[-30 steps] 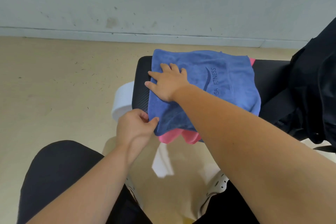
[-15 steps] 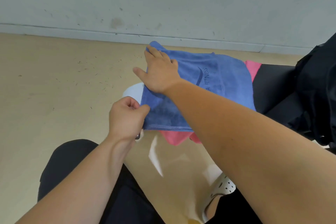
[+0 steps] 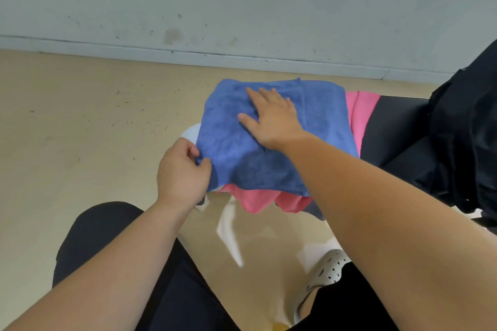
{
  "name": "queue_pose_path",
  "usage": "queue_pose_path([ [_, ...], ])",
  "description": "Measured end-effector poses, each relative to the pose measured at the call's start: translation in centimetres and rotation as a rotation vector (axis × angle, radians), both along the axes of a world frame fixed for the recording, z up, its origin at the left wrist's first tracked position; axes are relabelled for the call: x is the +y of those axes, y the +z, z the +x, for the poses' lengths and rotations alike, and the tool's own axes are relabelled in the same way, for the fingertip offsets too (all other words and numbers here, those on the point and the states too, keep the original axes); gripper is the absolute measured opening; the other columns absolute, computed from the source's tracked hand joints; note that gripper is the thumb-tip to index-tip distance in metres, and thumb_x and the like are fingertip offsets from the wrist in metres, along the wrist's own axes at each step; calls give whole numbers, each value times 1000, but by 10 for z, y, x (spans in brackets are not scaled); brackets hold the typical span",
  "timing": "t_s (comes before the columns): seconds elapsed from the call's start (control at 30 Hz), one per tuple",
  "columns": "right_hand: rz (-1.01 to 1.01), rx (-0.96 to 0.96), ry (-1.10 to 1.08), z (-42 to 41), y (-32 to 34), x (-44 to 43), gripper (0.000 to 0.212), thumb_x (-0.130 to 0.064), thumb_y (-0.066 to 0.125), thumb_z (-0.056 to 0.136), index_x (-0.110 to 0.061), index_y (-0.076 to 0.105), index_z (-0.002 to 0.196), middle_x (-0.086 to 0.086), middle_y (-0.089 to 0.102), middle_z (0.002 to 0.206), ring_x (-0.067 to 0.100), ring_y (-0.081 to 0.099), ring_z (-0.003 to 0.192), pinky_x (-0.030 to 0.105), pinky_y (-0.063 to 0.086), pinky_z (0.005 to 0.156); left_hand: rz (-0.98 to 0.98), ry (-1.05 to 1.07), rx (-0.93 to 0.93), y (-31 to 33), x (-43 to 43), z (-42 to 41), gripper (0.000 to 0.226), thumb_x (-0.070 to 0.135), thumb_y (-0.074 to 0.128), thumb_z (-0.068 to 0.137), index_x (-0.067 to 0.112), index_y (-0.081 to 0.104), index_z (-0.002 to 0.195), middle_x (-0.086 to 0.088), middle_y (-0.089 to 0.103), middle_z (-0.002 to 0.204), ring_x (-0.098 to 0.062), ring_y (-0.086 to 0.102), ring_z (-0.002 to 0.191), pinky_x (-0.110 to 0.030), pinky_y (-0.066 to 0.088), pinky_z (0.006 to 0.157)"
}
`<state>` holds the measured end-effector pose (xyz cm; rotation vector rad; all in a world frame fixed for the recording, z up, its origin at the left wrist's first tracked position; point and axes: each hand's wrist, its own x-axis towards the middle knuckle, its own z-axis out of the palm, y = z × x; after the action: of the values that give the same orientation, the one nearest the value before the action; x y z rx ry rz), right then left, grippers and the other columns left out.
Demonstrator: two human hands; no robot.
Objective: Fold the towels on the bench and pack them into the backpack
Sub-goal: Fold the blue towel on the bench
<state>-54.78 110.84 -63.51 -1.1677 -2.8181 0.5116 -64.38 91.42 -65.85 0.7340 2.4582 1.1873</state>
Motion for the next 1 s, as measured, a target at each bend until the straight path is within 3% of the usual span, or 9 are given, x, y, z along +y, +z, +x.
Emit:
queue_pose_path([
  [0.17,71,-90,-207,40,-3,37,62,-60,46,94,-30,41,148,11,23,163,36,12,151,53,7,122,81,-346,237,11,30,47,19,25,74,78,21,55,83,6,56,80,-16,53,76,-31,44,68],
  [0.33,-15,-74,-175,56,-2,54,58,-55,50,95,-28,44,146,9,28,160,33,19,150,45,14,123,13,-595,358,6,55,95,31,42,77,73,19,58,82,4,52,81,-22,52,77,-40,48,67],
  [0.47,-106,-6,-142,71,-7,55,60,-48,50,98,-30,34,154,-1,17,166,29,6,153,46,7,124,-167,-590,348,1,68,118,54,64,77,65,19,54,85,5,50,88,-20,49,86,-40,48,69],
  [0.6,-121,-10,-105,82,-15,57,64,-47,48,100,-31,24,157,-7,7,168,24,-2,154,46,1,124,-375,-547,494,0,79,131,65,75,70,64,21,47,91,5,49,97,-18,46,95,-38,51,73],
  [0.7,-116,-8,-97,81,-17,58,66,-47,48,100,-32,20,158,-12,7,167,23,-4,154,45,0,124,-362,-509,521,-3,83,136,50,60,66,73,17,52,95,1,50,99,-23,49,96,-39,46,69],
  [0.83,-110,-24,-100,80,-18,59,71,-48,50,99,-31,15,159,-15,6,166,23,-5,154,45,0,124,-266,-484,421,-2,79,135,22,28,63,78,11,57,91,-4,53,94,-29,50,91,-39,41,68],
  [1.0,-120,-20,-97,78,-13,58,76,-47,54,97,-29,14,159,-14,7,167,25,-2,154,46,5,124,-207,-474,366,1,68,125,7,20,59,83,13,59,81,-2,56,86,-28,52,86,-36,41,67],
])
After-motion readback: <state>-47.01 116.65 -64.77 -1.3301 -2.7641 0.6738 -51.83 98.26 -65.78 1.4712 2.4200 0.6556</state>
